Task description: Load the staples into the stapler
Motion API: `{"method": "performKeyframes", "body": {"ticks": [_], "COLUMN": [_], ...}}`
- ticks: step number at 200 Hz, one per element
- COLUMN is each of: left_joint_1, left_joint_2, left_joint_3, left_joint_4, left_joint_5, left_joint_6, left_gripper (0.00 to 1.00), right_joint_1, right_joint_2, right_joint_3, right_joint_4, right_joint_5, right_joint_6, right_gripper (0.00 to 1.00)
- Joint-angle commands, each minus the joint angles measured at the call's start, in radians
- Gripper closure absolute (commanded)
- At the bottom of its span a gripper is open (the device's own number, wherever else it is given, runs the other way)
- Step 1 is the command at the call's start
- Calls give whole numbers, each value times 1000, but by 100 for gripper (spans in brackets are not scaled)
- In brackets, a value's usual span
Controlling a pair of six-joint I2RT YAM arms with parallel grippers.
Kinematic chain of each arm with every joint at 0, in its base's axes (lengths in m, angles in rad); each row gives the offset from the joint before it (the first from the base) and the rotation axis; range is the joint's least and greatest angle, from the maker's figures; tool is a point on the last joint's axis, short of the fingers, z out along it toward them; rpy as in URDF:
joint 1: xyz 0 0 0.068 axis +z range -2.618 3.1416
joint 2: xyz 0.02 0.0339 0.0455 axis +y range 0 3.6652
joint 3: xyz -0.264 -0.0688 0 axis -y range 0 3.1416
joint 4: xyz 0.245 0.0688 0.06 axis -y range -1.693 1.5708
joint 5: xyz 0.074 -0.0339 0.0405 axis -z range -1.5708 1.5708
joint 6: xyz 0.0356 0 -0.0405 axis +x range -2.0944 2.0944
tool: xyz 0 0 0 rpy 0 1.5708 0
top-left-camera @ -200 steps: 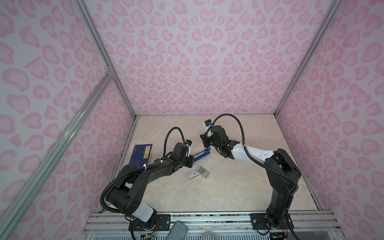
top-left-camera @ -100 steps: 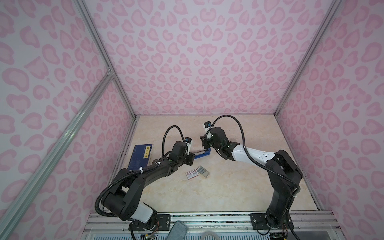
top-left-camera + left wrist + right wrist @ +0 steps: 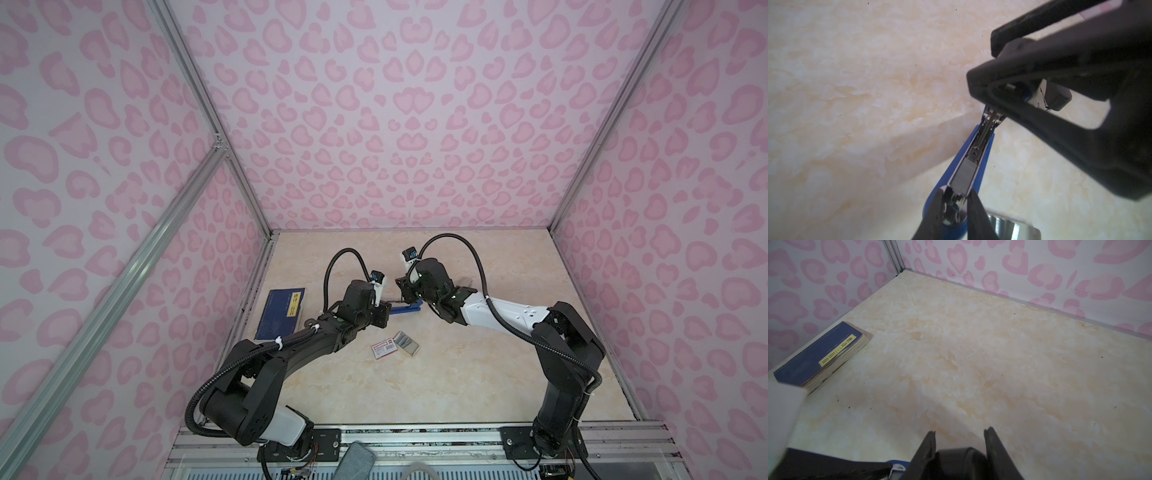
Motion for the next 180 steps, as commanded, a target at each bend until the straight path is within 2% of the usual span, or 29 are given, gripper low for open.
{"method": "performKeyframes", "body": {"ticks": [1,66,134,180], "left_joint_1": [-6,-7,-6,-18], "left_joint_2": [0,2,4,38], "left_joint_3": [11,15,9,5], "left_joint_4": [55,55,51,54], "left_joint_5": [50,48,36,13], "left_joint_6": [-11,-10,-10,4], "left_gripper": [77,77,77,77], "right_joint_1": [19,21,3,-33], "right_joint_2": [-4,-6,-41,-83], "right_joint_3": [-7,-5,-45,-119], "right_joint_4": [16,20,60,96], "right_joint_5": [-169,-178,-173,-145], "right_joint_6": [106,112,156,200], "right_gripper": [63,60,47,47]}}
